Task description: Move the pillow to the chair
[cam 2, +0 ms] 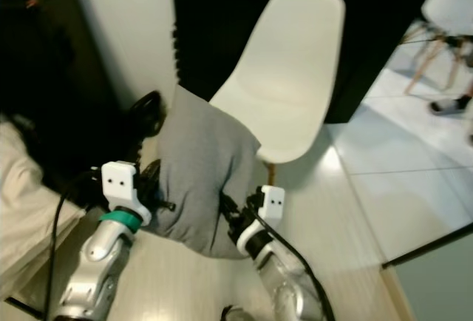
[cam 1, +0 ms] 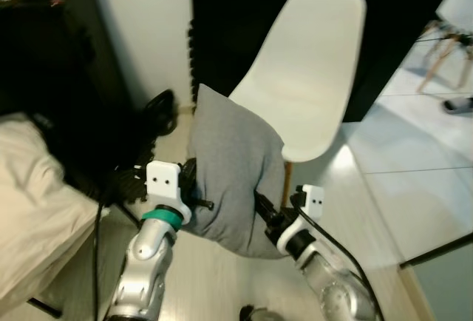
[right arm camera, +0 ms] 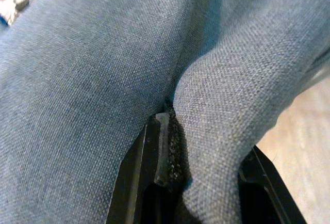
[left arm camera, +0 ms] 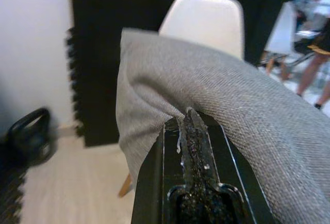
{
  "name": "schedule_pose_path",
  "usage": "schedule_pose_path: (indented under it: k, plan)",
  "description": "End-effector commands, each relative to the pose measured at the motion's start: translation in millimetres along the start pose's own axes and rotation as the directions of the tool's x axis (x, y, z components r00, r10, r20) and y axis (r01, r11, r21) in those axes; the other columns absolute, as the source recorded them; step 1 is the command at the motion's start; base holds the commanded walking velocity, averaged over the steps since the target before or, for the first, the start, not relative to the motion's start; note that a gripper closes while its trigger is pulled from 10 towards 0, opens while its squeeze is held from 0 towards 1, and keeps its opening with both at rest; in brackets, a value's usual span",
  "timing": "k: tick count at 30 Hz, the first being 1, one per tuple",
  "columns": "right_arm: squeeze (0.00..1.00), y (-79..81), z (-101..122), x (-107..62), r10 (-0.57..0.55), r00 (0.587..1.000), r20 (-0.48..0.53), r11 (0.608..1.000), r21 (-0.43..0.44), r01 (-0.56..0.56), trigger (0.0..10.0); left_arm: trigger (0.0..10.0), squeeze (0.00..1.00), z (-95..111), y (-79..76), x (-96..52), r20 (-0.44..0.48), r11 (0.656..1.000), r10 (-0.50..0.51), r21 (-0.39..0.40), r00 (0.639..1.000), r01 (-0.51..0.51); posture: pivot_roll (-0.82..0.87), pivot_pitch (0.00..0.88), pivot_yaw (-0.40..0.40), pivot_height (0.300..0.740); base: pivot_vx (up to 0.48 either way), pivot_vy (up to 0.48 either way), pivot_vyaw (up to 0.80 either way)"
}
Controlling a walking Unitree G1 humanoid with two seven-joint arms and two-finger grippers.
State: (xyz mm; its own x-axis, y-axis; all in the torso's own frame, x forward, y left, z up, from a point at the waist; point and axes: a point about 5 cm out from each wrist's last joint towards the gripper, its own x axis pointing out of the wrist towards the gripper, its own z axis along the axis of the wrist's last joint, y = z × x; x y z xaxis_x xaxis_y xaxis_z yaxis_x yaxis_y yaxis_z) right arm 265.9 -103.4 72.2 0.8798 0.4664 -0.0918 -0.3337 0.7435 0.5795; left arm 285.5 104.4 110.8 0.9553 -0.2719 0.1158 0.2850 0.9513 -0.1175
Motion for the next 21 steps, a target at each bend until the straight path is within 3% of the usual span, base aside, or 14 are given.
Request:
schedule_pose_path:
  k: [1, 12, 21]
  plan:
    - [0.00, 28.4, -0.7, 12.6, 0.127, 0.992, 0.013, 0.992, 0.011, -0.127, 10.0, 10.0, 0.00, -5.4, -20.6, 0.3, -0.018, 0.995, -0.097, -0.025, 0.995, 0.097, -0.01, 0.039, 0.065, 0.740, 0.000, 0.000, -0.80]
    - [0.00, 27.1, -0.1, 13.5, 0.115, 0.993, 0.016, 0.993, 0.006, -0.115, 10.0, 10.0, 0.00, -4.7, -22.9, -0.2, -0.014, 0.990, -0.136, -0.049, 0.991, 0.135, -0.01, 0.039, 0.068, 0.740, 0.000, 0.000, -0.78]
    - [0.00, 26.6, -0.3, 14.1, 0.108, 0.994, 0.016, 0.994, 0.003, -0.108, 10.0, 10.0, 0.00, -4.3, -22.4, -0.3, -0.010, 0.988, -0.145, -0.056, 0.989, 0.145, -0.01, 0.039, 0.068, 0.740, 0.255, 0.000, 0.00]
